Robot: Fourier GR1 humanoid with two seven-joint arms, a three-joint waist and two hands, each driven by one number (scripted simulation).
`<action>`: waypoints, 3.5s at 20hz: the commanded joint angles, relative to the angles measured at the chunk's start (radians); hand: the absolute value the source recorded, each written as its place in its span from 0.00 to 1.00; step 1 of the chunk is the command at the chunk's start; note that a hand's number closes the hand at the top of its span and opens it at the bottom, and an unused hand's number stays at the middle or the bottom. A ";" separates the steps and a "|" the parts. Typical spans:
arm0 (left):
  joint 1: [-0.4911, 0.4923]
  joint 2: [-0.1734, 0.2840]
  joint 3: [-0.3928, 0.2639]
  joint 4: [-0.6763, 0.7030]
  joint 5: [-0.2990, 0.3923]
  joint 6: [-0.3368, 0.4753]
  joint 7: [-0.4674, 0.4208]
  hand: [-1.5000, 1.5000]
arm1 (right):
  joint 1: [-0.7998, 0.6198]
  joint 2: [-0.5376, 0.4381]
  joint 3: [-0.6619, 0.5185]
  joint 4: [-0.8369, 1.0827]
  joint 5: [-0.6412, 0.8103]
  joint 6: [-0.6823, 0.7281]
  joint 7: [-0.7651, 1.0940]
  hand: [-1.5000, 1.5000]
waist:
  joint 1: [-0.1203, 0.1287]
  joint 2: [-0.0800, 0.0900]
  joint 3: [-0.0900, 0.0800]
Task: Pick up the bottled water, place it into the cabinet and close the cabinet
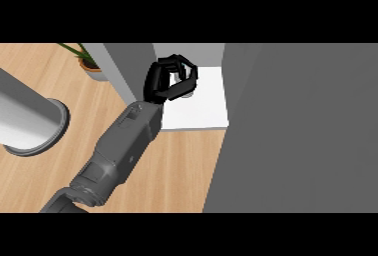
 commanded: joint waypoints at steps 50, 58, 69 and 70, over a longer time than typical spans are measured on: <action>1.646 0.488 0.019 -1.675 0.306 -0.390 0.162 1.00 | -0.863 0.448 -0.151 0.431 -0.044 0.056 0.551 1.00 | 0.072 -0.001 0.000; 1.689 0.501 0.163 -1.632 0.368 -0.507 0.141 1.00 | -0.930 0.451 -0.311 0.670 -0.134 0.200 0.402 1.00 | 0.059 -0.001 0.001; 1.671 0.486 0.221 -1.583 0.405 -0.569 0.179 1.00 | -1.060 0.432 -0.547 1.127 -0.239 0.390 0.171 1.00 | 0.064 0.006 0.001; 1.674 0.514 0.229 -1.620 0.420 -0.561 0.215 1.00 | -1.119 0.452 -0.545 1.188 -0.226 0.356 0.165 1.00 | 0.071 0.007 0.001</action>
